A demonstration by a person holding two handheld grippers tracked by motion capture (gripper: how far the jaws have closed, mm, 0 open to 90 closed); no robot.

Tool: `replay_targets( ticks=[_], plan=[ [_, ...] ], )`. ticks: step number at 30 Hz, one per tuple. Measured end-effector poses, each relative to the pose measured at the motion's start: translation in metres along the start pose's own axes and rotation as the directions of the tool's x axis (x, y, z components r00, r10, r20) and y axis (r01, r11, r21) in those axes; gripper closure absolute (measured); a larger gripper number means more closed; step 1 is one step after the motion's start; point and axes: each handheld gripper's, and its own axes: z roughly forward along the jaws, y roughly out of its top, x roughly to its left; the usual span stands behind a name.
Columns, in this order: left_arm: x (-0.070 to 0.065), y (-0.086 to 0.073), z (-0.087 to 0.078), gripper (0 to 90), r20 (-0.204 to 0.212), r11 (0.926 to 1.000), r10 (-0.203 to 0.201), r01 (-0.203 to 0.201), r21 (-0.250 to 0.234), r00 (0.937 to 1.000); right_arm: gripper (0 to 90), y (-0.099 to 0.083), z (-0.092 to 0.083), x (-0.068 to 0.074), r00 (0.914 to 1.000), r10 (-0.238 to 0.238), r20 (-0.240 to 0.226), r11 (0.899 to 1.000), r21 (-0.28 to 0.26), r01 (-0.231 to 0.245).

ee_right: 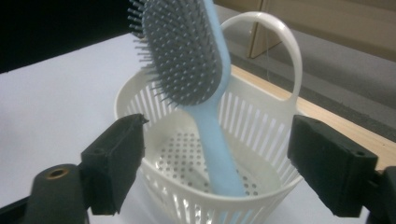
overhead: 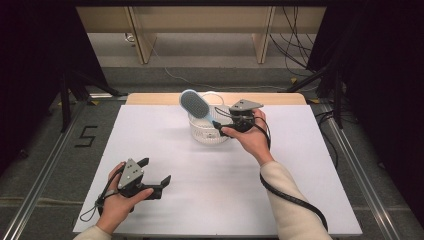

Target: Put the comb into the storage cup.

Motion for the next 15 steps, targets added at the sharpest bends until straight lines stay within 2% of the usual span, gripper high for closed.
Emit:
replay_targets(
  ticks=[6,9,15],
  plan=[
    [-0.002,-0.001,0.002,3.2,-0.001,0.9999,0.008,-0.008,0.011,1.0000,17.2,-0.005,-0.008,0.003,0.9998,-0.015,-0.016,1.000,0.013,0.015],
    [-0.001,0.000,0.002,3.0,-0.006,0.9999,0.007,-0.007,0.010,1.0000,17.1,-0.007,-0.014,0.002,0.9997,-0.004,-0.022,1.000,0.001,0.004],
    [0.001,0.001,-0.001,2.8,-0.006,0.9998,-0.016,0.016,-0.008,0.9999,17.1,-0.017,-0.022,0.003,0.9999,-0.006,-0.011,1.000,-0.015,0.006]
  ],
)
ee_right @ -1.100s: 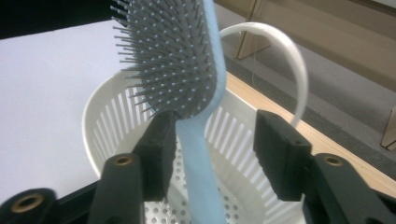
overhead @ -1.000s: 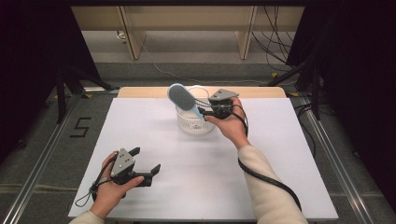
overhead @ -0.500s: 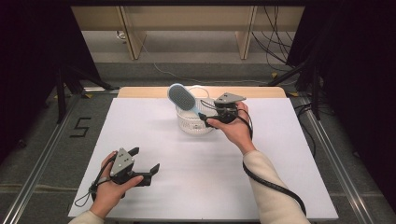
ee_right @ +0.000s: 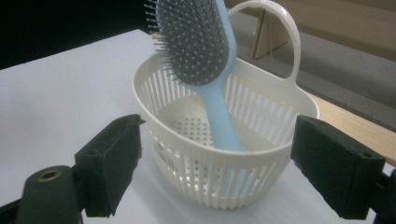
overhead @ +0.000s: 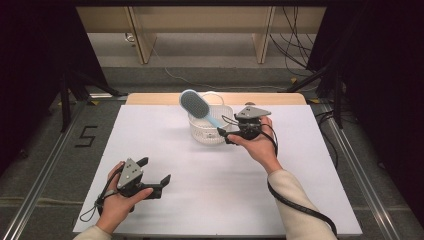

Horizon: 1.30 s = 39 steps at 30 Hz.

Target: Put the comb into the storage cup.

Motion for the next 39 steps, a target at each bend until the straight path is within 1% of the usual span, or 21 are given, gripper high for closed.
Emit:
replay_targets(
  ticks=[2,4,6,10,12,15,19,24,30,33,36,39],
  plan=[
    [0.000,0.000,0.000,2.7,0.001,1.0000,-0.001,0.001,0.002,1.0000,16.9,-0.003,-0.003,0.000,1.0000,-0.004,0.003,1.000,0.003,0.004],
    [-0.001,-0.001,0.001,2.7,0.004,1.0000,0.004,-0.004,0.006,1.0000,17.0,-0.005,-0.007,0.001,1.0000,-0.002,-0.001,1.000,-0.007,0.002],
    [-0.001,0.000,0.002,2.7,0.008,1.0000,0.006,-0.006,0.004,1.0000,17.0,-0.009,-0.012,0.001,0.9998,-0.017,-0.009,1.000,-0.005,0.017],
    [-0.002,0.000,0.002,2.7,0.005,0.9999,0.010,-0.010,0.005,0.9999,17.0,-0.021,-0.022,0.001,0.9995,-0.029,-0.010,0.999,0.017,0.029],
    [-0.002,0.000,0.001,2.7,0.004,0.9999,0.010,-0.010,0.004,0.9999,17.0,-0.025,-0.028,-0.001,0.9997,-0.022,-0.005,1.000,0.014,0.022],
    [-0.002,0.000,0.002,2.7,0.005,0.9999,0.011,-0.011,0.008,0.9999,17.1,-0.031,-0.040,-0.004,1.0000,0.001,0.000,1.000,-0.001,-0.001],
    [-0.002,0.000,0.001,2.7,0.002,0.9999,0.011,-0.011,0.004,0.9999,17.8,-0.042,-0.051,-0.008,1.0000,-0.005,0.006,1.000,0.006,0.005],
    [0.000,0.001,0.000,2.7,0.000,1.0000,0.010,-0.010,0.001,1.0000,17.9,-0.048,-0.064,-0.010,0.9997,-0.007,0.021,1.000,-0.008,0.007],
    [0.000,0.001,-0.001,2.7,-0.002,1.0000,0.009,-0.009,-0.004,1.0000,17.6,-0.053,-0.075,-0.008,0.9999,-0.008,0.013,1.000,0.002,0.008],
    [0.000,0.001,-0.001,2.7,-0.003,1.0000,0.009,-0.009,-0.002,1.0000,17.6,-0.058,-0.081,-0.007,1.0000,0.004,0.005,1.000,0.005,-0.004],
    [0.001,0.001,-0.001,2.7,-0.006,1.0000,0.003,-0.003,-0.005,1.0000,18.4,-0.063,-0.087,-0.005,0.9999,0.003,0.013,1.000,-0.012,-0.003],
    [0.001,0.001,-0.002,2.7,-0.008,1.0000,0.002,-0.002,-0.005,1.0000,18.6,-0.068,-0.093,-0.004,0.9998,0.017,0.013,1.000,-0.026,-0.017]
  ],
)
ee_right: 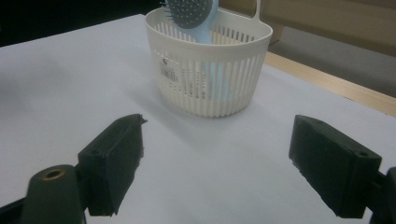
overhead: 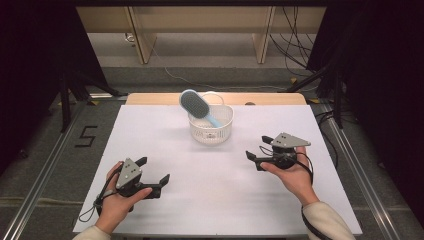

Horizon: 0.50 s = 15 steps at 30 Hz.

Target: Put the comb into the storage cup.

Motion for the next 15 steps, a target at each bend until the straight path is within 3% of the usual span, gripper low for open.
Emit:
replay_targets(
  ticks=[15],
  plan=[
    [0.001,0.000,-0.001,2.9,-0.007,1.0000,0.000,0.000,-0.004,1.0000,17.4,-0.019,-0.026,0.001,0.9998,0.019,0.006,1.000,0.002,-0.019]
  ],
)
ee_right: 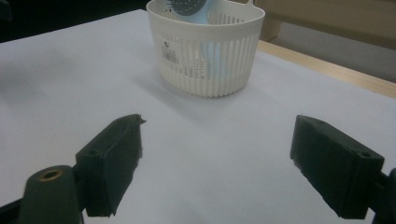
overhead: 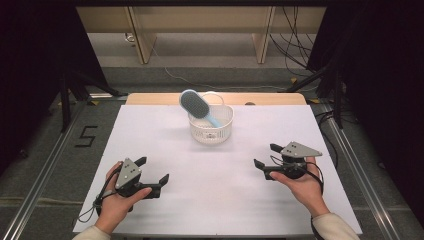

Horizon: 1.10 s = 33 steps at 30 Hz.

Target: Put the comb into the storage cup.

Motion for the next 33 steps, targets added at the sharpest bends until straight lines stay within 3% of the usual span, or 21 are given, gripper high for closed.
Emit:
replay_targets(
  ticks=[15,33],
  plan=[
    [0.001,-0.001,0.000,2.9,-0.005,1.0000,0.002,-0.002,0.002,1.0000,17.0,-0.018,-0.022,0.006,0.9997,0.023,0.003,1.000,-0.006,-0.023],
    [0.002,-0.001,0.000,2.9,-0.005,1.0000,0.001,-0.001,0.005,1.0000,16.6,-0.035,-0.040,0.004,0.9989,0.039,0.024,0.999,0.005,-0.040]
  ],
)
